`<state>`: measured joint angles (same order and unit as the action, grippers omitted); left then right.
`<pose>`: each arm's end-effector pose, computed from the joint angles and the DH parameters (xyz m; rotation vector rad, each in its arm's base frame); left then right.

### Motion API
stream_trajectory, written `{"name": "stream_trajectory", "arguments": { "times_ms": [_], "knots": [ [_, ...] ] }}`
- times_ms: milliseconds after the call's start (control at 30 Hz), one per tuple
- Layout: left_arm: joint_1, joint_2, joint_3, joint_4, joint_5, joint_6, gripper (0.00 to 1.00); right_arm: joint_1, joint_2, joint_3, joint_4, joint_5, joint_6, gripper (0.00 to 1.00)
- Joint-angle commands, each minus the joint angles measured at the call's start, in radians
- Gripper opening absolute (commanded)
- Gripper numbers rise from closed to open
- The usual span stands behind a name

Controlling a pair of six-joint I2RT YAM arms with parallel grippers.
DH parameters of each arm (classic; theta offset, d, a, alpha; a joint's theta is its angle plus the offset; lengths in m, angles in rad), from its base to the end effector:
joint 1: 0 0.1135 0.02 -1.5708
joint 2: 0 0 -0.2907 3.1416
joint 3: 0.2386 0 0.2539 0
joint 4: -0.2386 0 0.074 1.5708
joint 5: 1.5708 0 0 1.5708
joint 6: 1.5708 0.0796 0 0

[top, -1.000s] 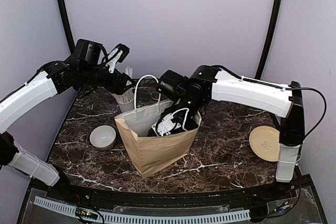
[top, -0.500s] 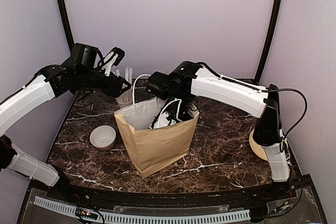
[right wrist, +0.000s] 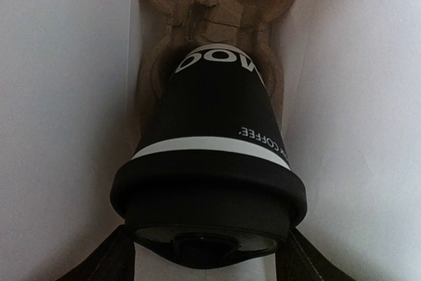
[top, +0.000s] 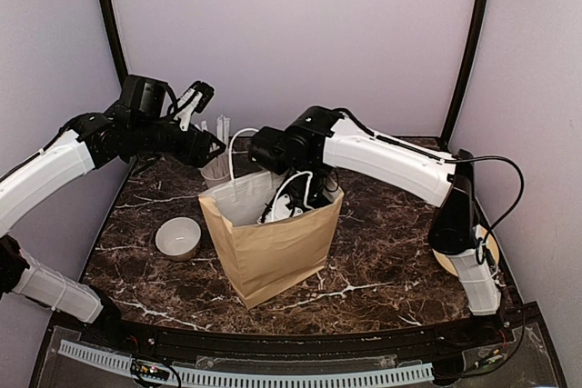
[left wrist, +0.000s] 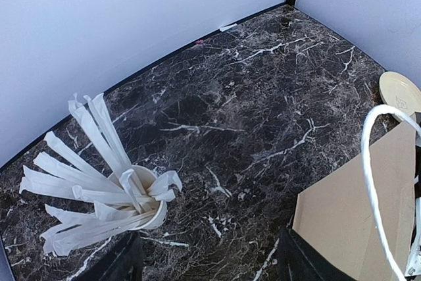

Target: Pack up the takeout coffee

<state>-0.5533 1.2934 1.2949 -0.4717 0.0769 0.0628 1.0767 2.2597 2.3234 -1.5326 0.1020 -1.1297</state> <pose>0.2722 -0.1753 0.3840 0.6712 1.9490 -0.3839 0.2266 0.4036 0.2611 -2.7087 1.3766 -0.1592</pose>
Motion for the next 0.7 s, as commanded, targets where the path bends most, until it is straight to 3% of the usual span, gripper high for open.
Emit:
{"name": "stream_trajectory", "arguments": {
  "times_ms": [0,133,367,500,667],
  "knots": [
    [0.006,-0.044,0.014,0.005,0.018,-0.001,0.72,0.032,0.077,-0.064,0.137,-0.077,0.02,0.49],
    [0.006,-0.068,0.024,-0.025,0.005,0.022,0.73,0.031,0.029,-0.069,0.157,-0.096,0.024,0.54],
    [0.006,-0.107,0.048,-0.091,0.018,0.07,0.74,0.032,-0.113,-0.157,0.239,-0.098,0.037,0.79],
    [0.005,-0.129,0.054,-0.146,0.157,0.112,0.76,0.031,-0.15,-0.14,0.235,-0.137,0.074,0.97],
    [0.004,-0.125,0.058,-0.181,0.374,0.105,0.77,0.032,-0.191,-0.136,0.223,-0.163,0.126,0.99]
  ]
}}
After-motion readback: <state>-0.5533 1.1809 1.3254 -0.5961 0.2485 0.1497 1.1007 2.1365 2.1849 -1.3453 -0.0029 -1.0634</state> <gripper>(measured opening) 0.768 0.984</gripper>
